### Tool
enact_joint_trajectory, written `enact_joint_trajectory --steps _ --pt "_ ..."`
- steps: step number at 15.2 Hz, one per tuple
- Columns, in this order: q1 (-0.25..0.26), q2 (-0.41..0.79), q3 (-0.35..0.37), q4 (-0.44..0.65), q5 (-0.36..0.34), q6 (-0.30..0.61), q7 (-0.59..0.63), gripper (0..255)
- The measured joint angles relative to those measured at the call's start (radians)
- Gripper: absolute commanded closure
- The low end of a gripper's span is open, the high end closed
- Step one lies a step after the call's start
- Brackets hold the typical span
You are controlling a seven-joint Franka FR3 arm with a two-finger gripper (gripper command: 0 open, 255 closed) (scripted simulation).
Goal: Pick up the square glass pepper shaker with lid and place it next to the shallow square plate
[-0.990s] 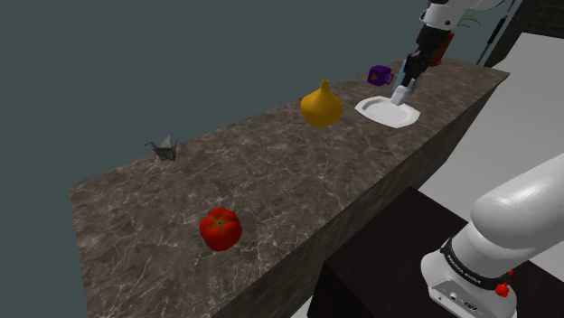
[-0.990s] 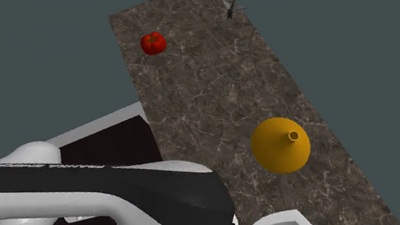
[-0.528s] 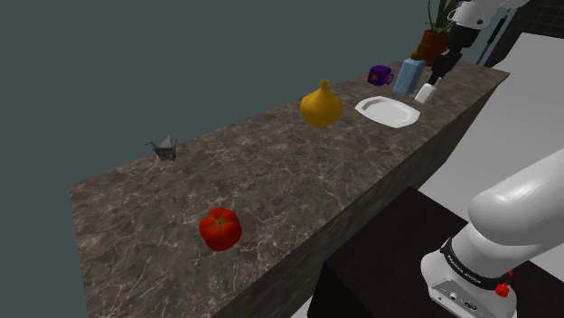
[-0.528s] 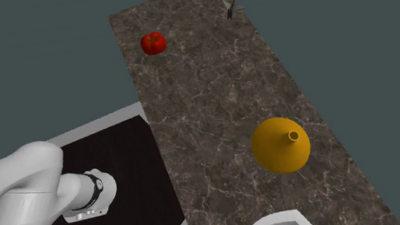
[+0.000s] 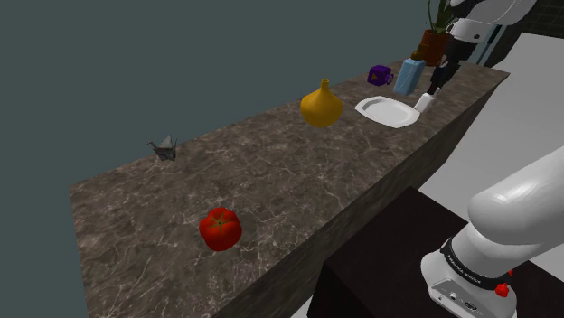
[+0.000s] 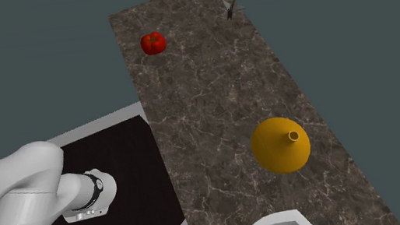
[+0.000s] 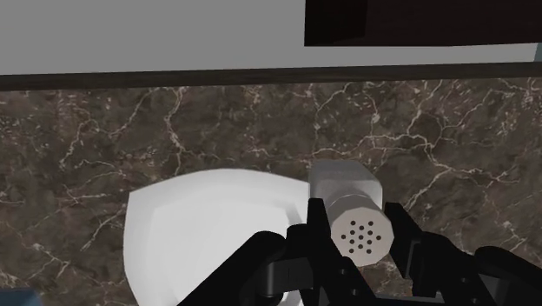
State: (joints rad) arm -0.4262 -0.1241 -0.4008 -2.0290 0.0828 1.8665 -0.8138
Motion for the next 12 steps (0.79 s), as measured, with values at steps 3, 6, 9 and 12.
enact_joint_trajectory --steps 3,6,9,12 --pt "0.0 0.006 -0.001 -0.034 0.003 0.039 -0.006 255" --pt "0.0 0.015 -0.002 -0.068 0.008 0.081 -0.012 255" --pt "0.0 0.029 -0.005 -0.095 0.015 0.12 -0.022 255" --pt "0.0 0.041 -0.006 -0.124 0.022 0.159 -0.03 255"
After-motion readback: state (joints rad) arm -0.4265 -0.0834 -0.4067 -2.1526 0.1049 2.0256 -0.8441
